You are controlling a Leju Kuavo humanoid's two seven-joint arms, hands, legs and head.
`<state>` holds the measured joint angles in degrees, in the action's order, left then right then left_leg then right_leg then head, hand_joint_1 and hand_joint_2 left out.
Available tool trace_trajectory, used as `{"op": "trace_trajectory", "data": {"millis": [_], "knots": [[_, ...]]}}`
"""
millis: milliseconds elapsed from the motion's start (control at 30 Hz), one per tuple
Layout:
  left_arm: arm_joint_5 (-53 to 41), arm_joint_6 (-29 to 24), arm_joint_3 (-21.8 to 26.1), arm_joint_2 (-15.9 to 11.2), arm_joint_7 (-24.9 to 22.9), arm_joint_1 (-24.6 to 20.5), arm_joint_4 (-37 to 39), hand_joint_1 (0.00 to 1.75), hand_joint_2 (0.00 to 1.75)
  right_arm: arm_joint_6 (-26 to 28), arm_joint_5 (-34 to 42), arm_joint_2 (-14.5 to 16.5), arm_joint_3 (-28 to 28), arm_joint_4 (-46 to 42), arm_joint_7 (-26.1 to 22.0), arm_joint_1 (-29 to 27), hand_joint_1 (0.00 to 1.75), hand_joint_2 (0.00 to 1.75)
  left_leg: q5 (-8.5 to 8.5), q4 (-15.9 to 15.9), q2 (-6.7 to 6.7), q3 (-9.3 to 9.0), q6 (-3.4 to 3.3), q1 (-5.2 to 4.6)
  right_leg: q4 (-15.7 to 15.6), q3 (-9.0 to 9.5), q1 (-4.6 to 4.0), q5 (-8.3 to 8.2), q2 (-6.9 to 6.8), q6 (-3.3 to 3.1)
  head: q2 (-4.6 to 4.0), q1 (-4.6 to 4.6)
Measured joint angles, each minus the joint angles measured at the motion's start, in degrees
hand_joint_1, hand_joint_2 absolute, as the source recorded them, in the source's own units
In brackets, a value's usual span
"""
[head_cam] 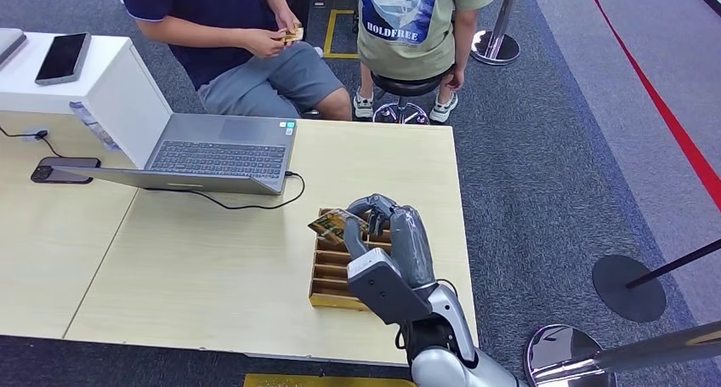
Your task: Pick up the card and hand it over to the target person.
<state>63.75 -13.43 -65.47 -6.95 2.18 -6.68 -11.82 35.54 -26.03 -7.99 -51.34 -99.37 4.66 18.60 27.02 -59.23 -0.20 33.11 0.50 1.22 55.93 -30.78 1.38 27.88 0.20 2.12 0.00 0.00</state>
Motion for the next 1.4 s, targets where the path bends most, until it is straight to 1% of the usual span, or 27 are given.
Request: {"op": "trace_trajectory", "data": {"millis": [133,233,333,400,500,600,767,1067,1167,1300,1400], "knots": [[0.0,0.0,0.0,0.0,0.0,0.0,0.0,0.0,1.75,0.1,0.4,0.1,0.1,0.3,-0.4,-0.1,1.61,1.75,0.02,-0.1,0.03,0.07,0.04,0.01,0.1,-0.08,0.0,0.01,0.04,0.06,0.0,0.0],[-0.2,0.0,-0.2,0.1,0.0,0.0,0.0,0.0,1.75,1.3,2.1,1.0,0.7,2.2,-2.3,-0.4,1.61,1.75,0.01,0.0,0.03,0.05,0.03,0.01,0.0,-0.06,0.0,0.01,0.04,0.04,0.0,0.0],[-0.7,0.0,-0.7,0.2,-0.2,-0.1,-0.1,0.0,1.75,3.1,3.5,2.3,1.2,6.1,-4.6,-0.1,1.61,1.75,0.01,0.0,0.03,0.03,0.02,0.01,0.0,-0.04,-0.01,0.0,0.04,0.02,0.0,0.0],[-1.0,0.0,-1.0,0.4,-0.2,-0.1,-0.1,0.0,1.75,4.1,3.5,4.4,3.5,8.7,-8.1,-0.9,1.61,1.75,0.01,0.0,0.04,0.01,0.02,0.01,0.0,-0.02,-0.01,0.0,0.04,0.01,0.0,0.0],[-1.3,-0.2,-1.4,0.7,-0.4,-0.1,-0.2,0.0,1.75,4.5,1.3,8.4,8.9,10.7,-14.2,-3.9,1.61,1.75,0.01,0.0,0.05,-0.01,0.01,0.01,0.0,0.0,-0.01,-0.01,0.04,-0.01,0.0,0.0],[-1.2,-0.3,-1.4,0.8,-0.9,-0.1,-0.2,0.0,1.75,4.5,0.4,10.2,11.1,10.5,-17.1,-5.6,1.61,1.75,0.01,0.0,0.04,0.0,0.01,0.01,0.0,-0.02,-0.01,0.0,0.04,0.0,0.0,0.0],[-1.2,-0.3,-1.4,1.0,-1.1,-0.1,-0.2,0.0,1.75,4.5,-0.6,11.7,13.4,8.9,-19.3,-7.3,1.61,1.75,0.02,-0.1,0.03,0.06,0.04,0.02,0.1,-0.07,0.0,0.02,0.04,0.06,0.0,0.0],[-1.1,-0.5,-1.4,1.1,-0.9,-0.2,-0.2,0.0,1.75,4.5,-0.1,11.7,13.9,8.6,-19.9,-7.3,1.61,1.75,0.02,0.0,0.04,0.0,0.01,0.02,0.0,-0.01,-0.01,0.0,0.04,0.01,0.0,0.0],[-1.4,-0.4,-1.8,1.1,-1.1,-0.2,-0.2,0.0,1.75,4.5,-0.2,12.9,15.0,10.0,-21.0,-7.0,1.61,1.75,0.02,0.0,0.04,-0.01,0.01,0.02,0.0,0.0,-0.01,0.0,0.04,0.0,0.0,0.0],[-1.9,-0.4,-2.4,1.3,-1.0,-0.3,-0.2,0.0,1.75,4.5,-0.2,15.0,17.1,14.1,-23.0,-5.6,1.61,1.75,0.01,0.0,0.05,-0.05,-0.01,0.01,0.0,0.03,-0.02,-0.01,0.05,-0.03,0.0,0.0],[-1.8,-0.5,-2.4,1.5,-0.8,-0.3,-0.1,0.0,1.75,4.5,0.8,15.8,17.1,17.0,-23.7,-4.1,1.61,1.75,0.02,0.0,0.04,0.05,0.03,0.01,0.0,-0.06,0.0,0.01,0.06,0.05,0.0,0.0]]}}
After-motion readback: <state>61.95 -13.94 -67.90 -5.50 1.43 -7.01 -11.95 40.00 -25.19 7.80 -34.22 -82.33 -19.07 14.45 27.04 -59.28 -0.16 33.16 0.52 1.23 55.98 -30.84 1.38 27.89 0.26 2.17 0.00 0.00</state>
